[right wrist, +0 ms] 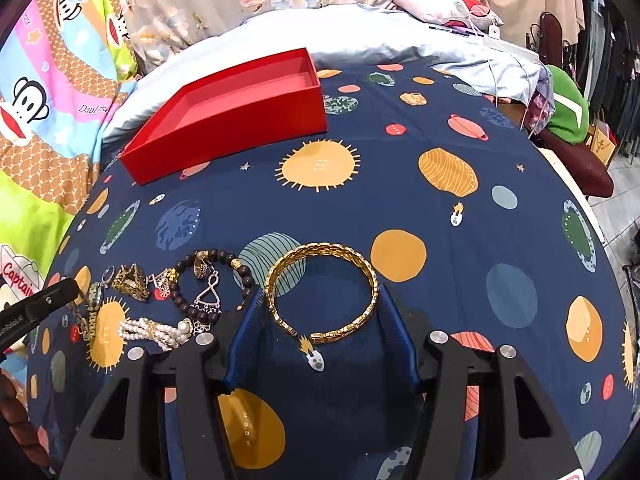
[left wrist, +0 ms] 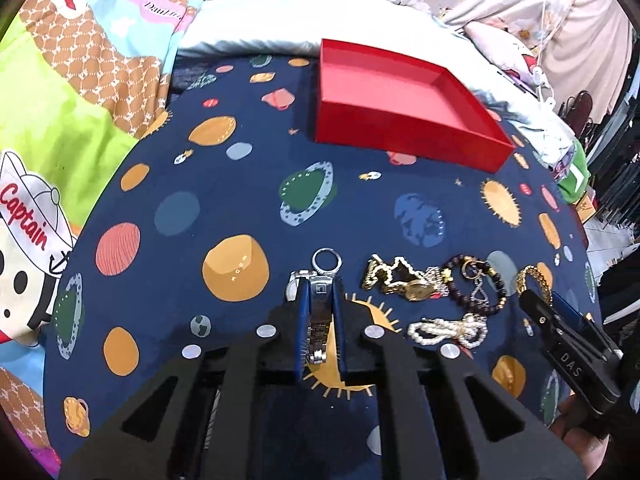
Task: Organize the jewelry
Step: 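Carry bangle and watch into the red tray and open both tools, then move both open tools from the tray back over the jewelry, then grasp the pearl bracelet with the right tool while the left tool grasps the gold watch, then carry pearl bracelet and gold watch into the red tray and open both tools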
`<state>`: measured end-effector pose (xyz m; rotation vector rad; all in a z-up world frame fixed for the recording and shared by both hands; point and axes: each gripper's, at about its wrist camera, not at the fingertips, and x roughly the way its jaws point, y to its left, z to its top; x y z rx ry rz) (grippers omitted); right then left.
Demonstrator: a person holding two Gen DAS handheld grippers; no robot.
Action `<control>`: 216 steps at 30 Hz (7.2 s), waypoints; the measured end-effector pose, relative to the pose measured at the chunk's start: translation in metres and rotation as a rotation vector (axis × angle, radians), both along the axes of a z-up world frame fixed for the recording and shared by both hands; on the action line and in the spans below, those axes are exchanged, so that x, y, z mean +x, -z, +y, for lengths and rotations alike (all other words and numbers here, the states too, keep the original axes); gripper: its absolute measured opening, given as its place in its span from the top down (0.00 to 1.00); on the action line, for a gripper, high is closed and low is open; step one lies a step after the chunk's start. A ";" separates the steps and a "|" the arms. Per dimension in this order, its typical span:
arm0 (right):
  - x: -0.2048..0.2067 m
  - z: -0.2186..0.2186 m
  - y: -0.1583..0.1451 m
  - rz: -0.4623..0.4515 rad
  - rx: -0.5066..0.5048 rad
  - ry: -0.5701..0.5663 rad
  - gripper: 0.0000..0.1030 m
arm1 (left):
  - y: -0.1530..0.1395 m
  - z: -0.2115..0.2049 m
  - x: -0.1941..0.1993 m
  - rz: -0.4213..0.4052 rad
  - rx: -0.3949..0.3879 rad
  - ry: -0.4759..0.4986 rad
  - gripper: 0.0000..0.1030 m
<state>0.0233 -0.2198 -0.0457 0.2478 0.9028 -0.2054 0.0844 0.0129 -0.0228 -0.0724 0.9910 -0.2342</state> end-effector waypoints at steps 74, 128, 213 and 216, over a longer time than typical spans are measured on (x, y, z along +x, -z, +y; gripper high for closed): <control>0.330 -0.037 -0.040 0.144 -0.034 -0.284 0.31 | -0.038 -0.068 0.287 -0.127 0.068 0.063 0.45; 0.029 0.085 -0.004 0.069 0.064 -0.436 0.57 | 0.007 0.045 -0.026 -0.042 0.089 -0.074 0.26; -0.019 0.043 0.002 0.124 0.088 -0.255 0.86 | 0.001 -0.023 -0.040 -0.004 -0.114 0.318 0.89; -0.020 0.042 -0.001 0.113 0.097 -0.252 0.86 | -0.002 -0.022 -0.040 -0.005 -0.121 0.316 0.89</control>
